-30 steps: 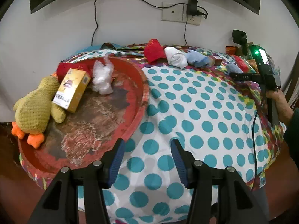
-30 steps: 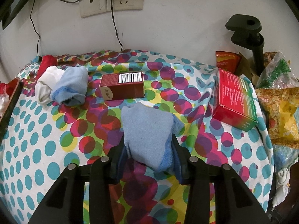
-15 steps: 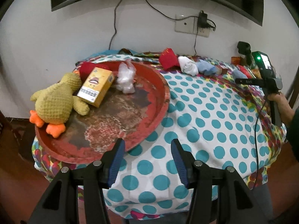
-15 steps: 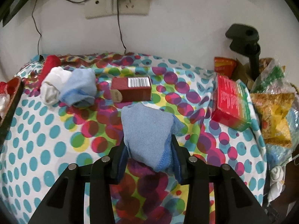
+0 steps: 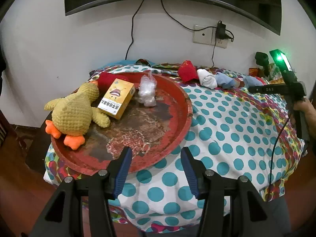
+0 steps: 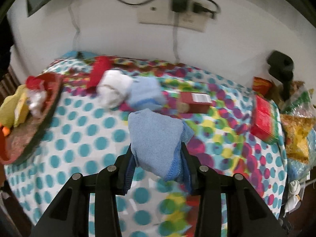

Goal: Organize objects
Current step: 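Carry the light blue sock over the red tray with the right tool, then lower the blue sock onto the tray and open the right tool, then grasp the second light blue sock on the bed cover with the right tool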

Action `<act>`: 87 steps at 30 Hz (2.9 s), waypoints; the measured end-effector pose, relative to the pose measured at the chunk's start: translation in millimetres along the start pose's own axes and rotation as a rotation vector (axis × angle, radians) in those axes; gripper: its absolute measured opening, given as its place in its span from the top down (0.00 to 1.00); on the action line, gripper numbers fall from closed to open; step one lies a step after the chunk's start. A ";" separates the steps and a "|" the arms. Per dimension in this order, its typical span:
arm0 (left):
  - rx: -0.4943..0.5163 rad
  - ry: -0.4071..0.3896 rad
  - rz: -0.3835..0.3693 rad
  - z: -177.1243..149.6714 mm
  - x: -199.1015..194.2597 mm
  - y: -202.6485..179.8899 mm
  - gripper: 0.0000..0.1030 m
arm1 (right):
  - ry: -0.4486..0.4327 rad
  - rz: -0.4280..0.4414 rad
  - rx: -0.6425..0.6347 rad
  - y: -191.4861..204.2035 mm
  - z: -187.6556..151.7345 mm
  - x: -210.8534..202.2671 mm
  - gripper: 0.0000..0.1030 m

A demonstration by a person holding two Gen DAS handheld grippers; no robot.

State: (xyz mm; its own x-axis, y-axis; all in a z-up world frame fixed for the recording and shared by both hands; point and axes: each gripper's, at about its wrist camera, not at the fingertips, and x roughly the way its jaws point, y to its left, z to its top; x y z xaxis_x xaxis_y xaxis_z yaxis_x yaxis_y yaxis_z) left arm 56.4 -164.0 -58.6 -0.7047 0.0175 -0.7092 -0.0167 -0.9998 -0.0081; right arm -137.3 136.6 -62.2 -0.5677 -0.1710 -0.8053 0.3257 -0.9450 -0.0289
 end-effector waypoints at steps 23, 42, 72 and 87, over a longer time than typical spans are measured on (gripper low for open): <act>-0.187 -0.050 0.065 5.9 -17.8 74.9 0.49 | -0.003 0.259 -0.262 207.0 35.4 -11.1 0.62; -0.224 -0.004 0.034 1.3 -4.8 84.5 0.49 | 0.123 0.263 -0.326 296.2 37.7 65.4 0.58; -0.047 0.041 -0.047 -8.0 13.4 13.3 0.49 | -0.045 -0.043 0.011 26.3 34.7 32.0 0.36; 0.085 0.028 -0.112 33.9 33.5 -40.6 0.49 | -0.035 -0.074 0.046 1.7 57.5 97.3 0.32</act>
State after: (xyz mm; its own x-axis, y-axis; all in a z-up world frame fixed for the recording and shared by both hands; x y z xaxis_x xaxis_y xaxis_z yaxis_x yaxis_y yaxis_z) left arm 9.5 -122.7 -58.1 -0.6754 0.1273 -0.7264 -0.1549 -0.9875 -0.0290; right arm -235.4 102.3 -106.5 -0.6150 -0.1092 -0.7809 0.2472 -0.9672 -0.0595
